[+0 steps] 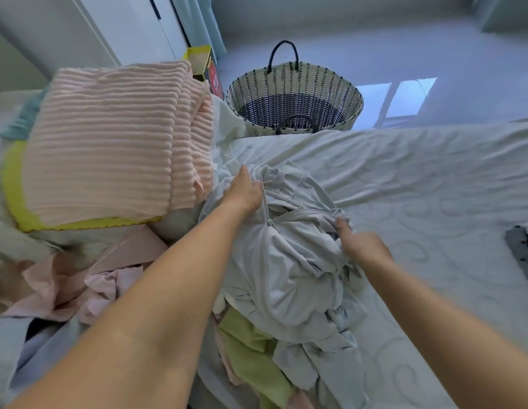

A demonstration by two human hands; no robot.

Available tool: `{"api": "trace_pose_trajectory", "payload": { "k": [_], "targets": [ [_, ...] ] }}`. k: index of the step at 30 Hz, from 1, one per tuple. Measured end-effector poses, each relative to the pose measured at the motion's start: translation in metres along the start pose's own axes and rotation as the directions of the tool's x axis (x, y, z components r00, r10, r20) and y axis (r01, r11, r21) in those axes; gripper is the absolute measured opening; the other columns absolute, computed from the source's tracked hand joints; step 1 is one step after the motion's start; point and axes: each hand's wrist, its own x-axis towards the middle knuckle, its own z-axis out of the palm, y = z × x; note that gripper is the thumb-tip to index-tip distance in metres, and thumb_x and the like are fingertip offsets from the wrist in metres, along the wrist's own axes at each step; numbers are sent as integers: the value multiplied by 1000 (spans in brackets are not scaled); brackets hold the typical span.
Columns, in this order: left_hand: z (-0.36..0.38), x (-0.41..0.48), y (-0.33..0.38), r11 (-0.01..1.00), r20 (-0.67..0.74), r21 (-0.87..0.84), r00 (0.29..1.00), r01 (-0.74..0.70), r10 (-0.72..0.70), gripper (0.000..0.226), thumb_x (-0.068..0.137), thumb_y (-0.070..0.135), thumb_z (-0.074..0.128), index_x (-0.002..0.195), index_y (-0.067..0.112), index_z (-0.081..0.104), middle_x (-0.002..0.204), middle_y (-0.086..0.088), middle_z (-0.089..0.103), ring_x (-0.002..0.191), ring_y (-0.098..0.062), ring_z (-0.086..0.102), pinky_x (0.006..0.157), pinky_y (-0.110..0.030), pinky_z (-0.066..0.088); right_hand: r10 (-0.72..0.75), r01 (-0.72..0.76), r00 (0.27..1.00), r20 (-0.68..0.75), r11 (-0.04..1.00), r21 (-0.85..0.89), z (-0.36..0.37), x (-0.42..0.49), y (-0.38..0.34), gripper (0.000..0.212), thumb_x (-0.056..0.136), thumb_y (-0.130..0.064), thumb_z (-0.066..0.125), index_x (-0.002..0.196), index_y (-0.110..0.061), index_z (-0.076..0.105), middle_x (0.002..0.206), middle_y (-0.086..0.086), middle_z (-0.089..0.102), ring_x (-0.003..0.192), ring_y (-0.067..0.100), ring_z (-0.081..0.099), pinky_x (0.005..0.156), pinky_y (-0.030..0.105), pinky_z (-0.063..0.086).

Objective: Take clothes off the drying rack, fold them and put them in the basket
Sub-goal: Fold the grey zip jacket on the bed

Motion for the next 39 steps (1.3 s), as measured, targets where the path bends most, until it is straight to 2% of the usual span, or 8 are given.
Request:
{"api": "trace_pose_trajectory", "payload": {
  "k": [3,7,15,19,26,33,36,39],
  "targets": [
    [5,5,-2,999,28,-24,999,39,-38,48,96,32,45,139,15,34,137,-16,47,127,-37,43,105,-43,36,-45,46,999,-9,988,145,15,-6,-11,54,76,-68,60,89,-15,64,98,7,65,104,35,59,99,50,42],
    [-14,-6,-1,997,33,4,996,-78,78,27,86,23,63,68,14,45,70,-3,47,75,-23,51,58,-28,36,-129,157,984,-121,952,264,12,-14,-24,26,85,-41,60,73,-18,59,74,-3,61,86,27,59,91,46,47],
    [-47,-99,4,893,-128,38,884,-449,450,26,95,26,54,78,12,39,64,6,38,58,-11,38,60,-32,21,-120,83,991,55,891,445,-5,-40,-13,30,98,-26,50,81,-2,58,80,12,55,74,23,50,67,32,40],
    [-56,-144,-4,846,-159,-39,839,-532,520,24,93,23,59,83,10,41,65,6,41,59,-7,39,59,-30,32,-217,230,971,-104,706,670,-23,-76,-24,17,99,-24,50,93,-9,55,81,4,55,71,14,50,66,27,44],
    [-110,-231,22,790,-393,-260,808,-555,438,35,81,7,74,82,24,44,71,3,47,63,0,47,60,-11,39,-430,439,878,-213,542,717,-140,-149,-26,20,101,-22,46,81,-18,49,77,4,49,69,14,45,66,26,39],
    [-163,-331,55,841,-229,-463,954,-280,191,36,78,20,78,103,21,52,93,1,54,88,-11,52,68,-11,42,-507,406,823,-258,206,890,-267,-246,-11,26,99,-20,48,74,-21,57,61,-9,61,59,4,57,58,18,52],
    [-161,-371,63,877,-80,-455,988,-151,128,32,82,19,75,106,21,54,95,4,58,88,-7,56,64,-13,43,-579,434,788,-209,282,856,-298,-278,9,21,65,-47,67,65,-26,65,65,-6,60,63,7,57,58,20,52],
    [-155,-403,73,853,-174,-473,972,-222,156,11,84,15,73,88,23,67,77,7,65,73,-6,60,64,-19,46,-589,469,792,-161,418,778,-311,-297,37,21,90,-30,57,77,-13,55,70,2,53,64,13,51,56,17,50]
  ]
}}
